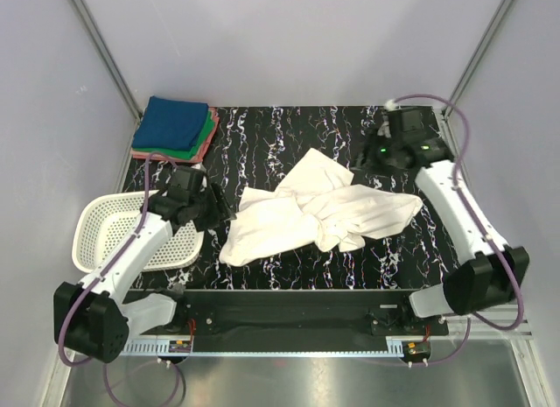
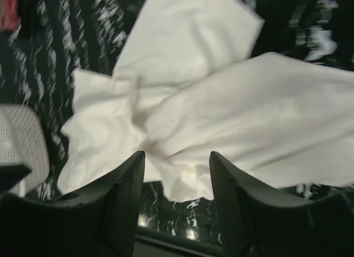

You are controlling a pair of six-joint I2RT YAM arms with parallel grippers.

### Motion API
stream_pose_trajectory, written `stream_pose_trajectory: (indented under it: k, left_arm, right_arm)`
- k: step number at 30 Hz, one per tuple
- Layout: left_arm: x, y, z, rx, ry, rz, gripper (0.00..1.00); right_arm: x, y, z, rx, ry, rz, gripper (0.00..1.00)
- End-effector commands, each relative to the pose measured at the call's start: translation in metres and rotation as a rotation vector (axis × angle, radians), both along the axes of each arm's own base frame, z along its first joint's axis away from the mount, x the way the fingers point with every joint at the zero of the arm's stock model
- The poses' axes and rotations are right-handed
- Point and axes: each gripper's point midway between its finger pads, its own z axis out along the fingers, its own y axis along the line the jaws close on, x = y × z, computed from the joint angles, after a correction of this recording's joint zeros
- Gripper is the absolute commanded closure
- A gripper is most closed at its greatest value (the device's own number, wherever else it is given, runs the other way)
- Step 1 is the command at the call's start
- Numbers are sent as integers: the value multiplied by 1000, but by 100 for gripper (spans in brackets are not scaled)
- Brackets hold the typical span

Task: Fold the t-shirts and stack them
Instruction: Flatten the tshirt out

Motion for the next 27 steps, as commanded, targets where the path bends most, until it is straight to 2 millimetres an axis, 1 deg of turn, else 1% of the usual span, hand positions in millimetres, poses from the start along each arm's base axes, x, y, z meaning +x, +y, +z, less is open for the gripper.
stream_pose_trajectory:
  k: [1, 2, 3, 4, 5, 6, 7, 8, 9, 10, 11, 13, 14, 15, 16, 17, 19, 20, 21, 23, 24, 25, 26, 27]
  left_arm:
    - [25, -1, 9, -29, -78, -1, 37]
    - [29, -3, 0, -29, -38, -8, 37]
    - [36, -5, 4, -35, -40, -13, 37]
    - [38, -6, 1, -31, -26, -20, 38]
    - [42, -6, -3, -24, -15, -16, 38]
    - [45, -6, -10, -18, 1, -13, 38]
    - [47, -8, -15, -31, 6, -10, 37]
    - [47, -11, -18, -49, 18, -14, 37]
    - [48, -15, -27, -62, 49, -24, 37]
    - [55, -17, -27, -66, 35, -32, 37]
    - [58, -17, -30, -58, 45, -31, 38]
    - [62, -13, -44, -16, 86, -31, 39]
    - [63, -12, -48, -6, 97, -34, 39]
    - [65, -13, -51, -5, 96, -37, 39]
    - [64, -13, -59, 1, 118, -38, 39]
    - [67, -14, -59, 1, 120, -40, 39]
    - [70, -17, -64, -9, 133, -37, 39]
    - [70, -19, -65, -20, 134, -40, 39]
    - [73, -22, -64, -40, 120, -44, 39]
    - [76, -24, -67, -49, 122, -37, 40]
    - [81, -27, -65, -58, 114, -38, 44]
    - [85, -32, -63, -81, 103, -50, 58]
    - [88, -34, -63, -88, 107, -51, 70]
    - [95, -36, -54, -96, 88, -52, 79]
  right_arm:
    - [15, 90, -15, 131, -37, 335, 42]
    - [20, 105, -38, 146, 22, 390, 43]
    - [25, 116, -39, 146, 19, 427, 43]
    - [27, 124, -48, 140, 37, 457, 43]
    - [25, 140, -70, 126, 72, 528, 42]
    - [29, 150, -74, 119, 71, 562, 42]
    - [29, 157, -83, 110, 82, 591, 41]
    - [24, 168, -107, 94, 141, 640, 41]
    - [25, 177, -109, 89, 140, 670, 41]
    - [23, 182, -116, 81, 153, 695, 41]
    - [23, 186, -129, 66, 155, 713, 41]
    - [21, 193, -138, 73, 168, 730, 41]
    - [21, 196, -148, 90, 193, 742, 41]
    - [20, 199, -152, 104, 202, 750, 41]
    - [19, 201, -156, 115, 208, 758, 41]
    - [18, 204, -162, 125, 216, 762, 42]
    - [20, 206, -168, 125, 217, 767, 46]
    - [24, 208, -165, 129, 197, 767, 56]
    - [25, 211, -162, 138, 181, 772, 63]
    - [31, 217, -146, 154, 125, 790, 76]
    - [37, 219, -137, 155, 91, 793, 86]
    - [40, 220, -123, 159, 51, 794, 89]
    - [49, 222, -110, 150, 1, 788, 91]
    - [53, 223, -100, 146, -27, 785, 95]
